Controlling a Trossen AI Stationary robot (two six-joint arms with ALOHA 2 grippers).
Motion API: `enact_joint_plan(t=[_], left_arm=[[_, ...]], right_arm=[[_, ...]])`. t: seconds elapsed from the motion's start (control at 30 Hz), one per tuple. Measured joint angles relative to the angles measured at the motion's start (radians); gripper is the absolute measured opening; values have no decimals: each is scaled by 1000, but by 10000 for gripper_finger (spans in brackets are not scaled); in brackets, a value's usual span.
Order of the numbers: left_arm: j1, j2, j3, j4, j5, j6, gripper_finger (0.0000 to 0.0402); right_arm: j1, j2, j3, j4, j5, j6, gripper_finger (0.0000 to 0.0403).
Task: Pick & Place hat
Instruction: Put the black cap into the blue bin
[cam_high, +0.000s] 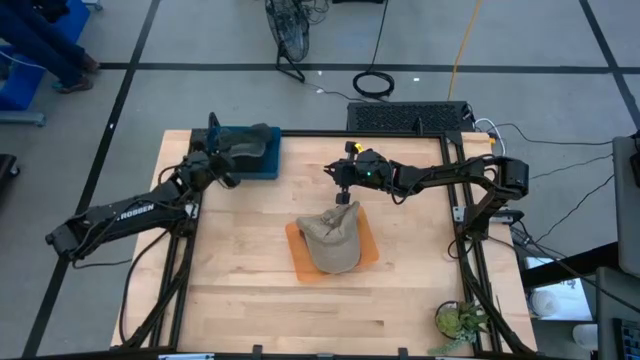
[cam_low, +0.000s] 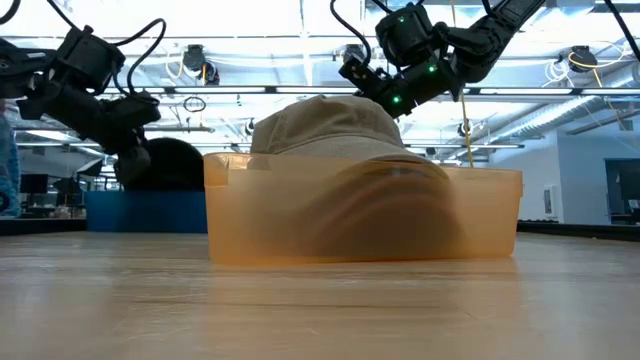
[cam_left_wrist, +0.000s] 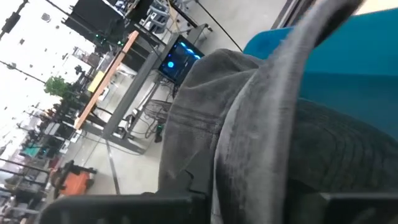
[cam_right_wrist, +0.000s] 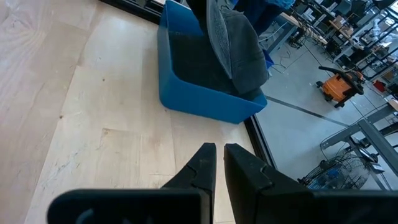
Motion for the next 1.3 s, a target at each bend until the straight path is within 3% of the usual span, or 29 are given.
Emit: enact_joint_plan(t=[0.3,0.57,0.77,1.03,1.3], left_arm=[[-10,0,0,21,-55,-72,151],[-98,-1,39,41,3,-228,229],[-196,-1,97,-31,-7,-267,236],[-192,-1,118,-142,-211,-275,237],[-196,-1,119,-75,-209,-327,237]], right_arm=[[0,0,0,0,0,0,20],[0,0,0,0,0,0,20],[0,0,0,-6,0,0,20],[0,0,0,-6,0,8,20],[0,0,0,-3,0,3,20]])
